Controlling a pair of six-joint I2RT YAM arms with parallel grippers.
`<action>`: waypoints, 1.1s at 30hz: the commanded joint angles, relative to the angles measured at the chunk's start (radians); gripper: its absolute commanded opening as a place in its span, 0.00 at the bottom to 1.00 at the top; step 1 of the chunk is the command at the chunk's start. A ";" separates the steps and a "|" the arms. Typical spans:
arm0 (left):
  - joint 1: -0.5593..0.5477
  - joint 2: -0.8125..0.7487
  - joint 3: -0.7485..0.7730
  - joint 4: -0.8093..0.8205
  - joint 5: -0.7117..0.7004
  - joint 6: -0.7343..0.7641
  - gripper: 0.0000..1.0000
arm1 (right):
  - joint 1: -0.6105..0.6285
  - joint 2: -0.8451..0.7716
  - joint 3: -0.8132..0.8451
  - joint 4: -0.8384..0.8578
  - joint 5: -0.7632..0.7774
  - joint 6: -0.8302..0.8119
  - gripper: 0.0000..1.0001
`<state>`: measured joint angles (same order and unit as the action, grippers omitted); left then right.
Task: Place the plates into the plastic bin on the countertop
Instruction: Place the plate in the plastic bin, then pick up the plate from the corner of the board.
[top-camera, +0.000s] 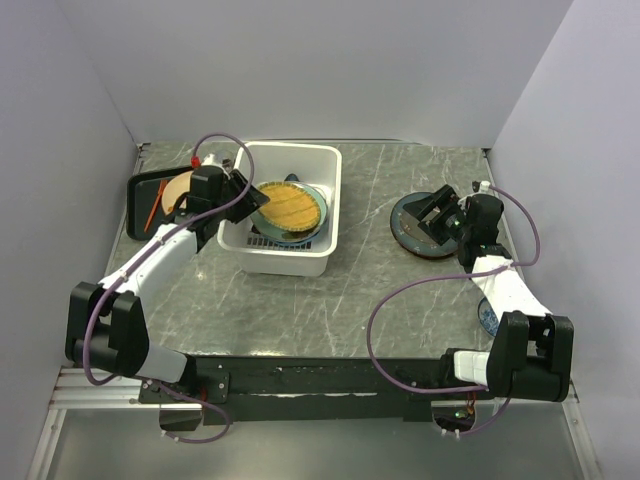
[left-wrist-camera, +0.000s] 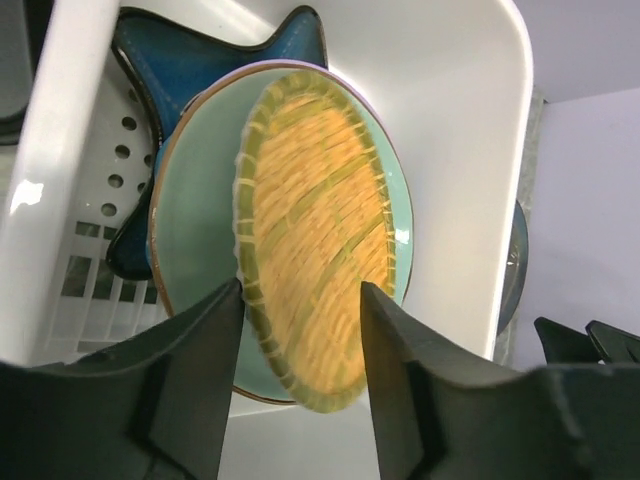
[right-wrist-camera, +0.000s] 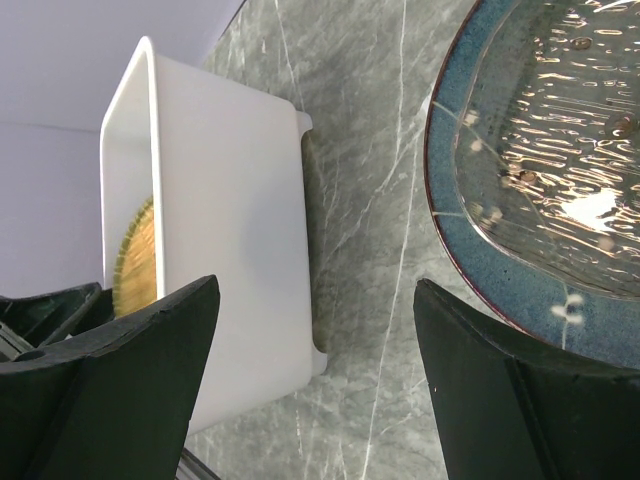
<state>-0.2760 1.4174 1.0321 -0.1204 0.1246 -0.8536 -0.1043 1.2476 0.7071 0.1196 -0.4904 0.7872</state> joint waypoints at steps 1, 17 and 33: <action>0.008 -0.014 0.013 0.022 -0.006 0.005 0.57 | 0.008 0.003 0.052 0.029 0.006 -0.016 0.85; 0.006 -0.176 0.103 -0.039 -0.028 0.074 0.88 | 0.009 0.003 0.058 0.009 0.022 -0.026 0.85; -0.184 0.006 0.348 -0.090 0.012 0.154 0.90 | 0.008 -0.025 0.071 -0.077 0.127 -0.077 0.85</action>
<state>-0.3981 1.3716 1.2953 -0.2062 0.1337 -0.7448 -0.1005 1.2461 0.7208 0.0608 -0.4145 0.7441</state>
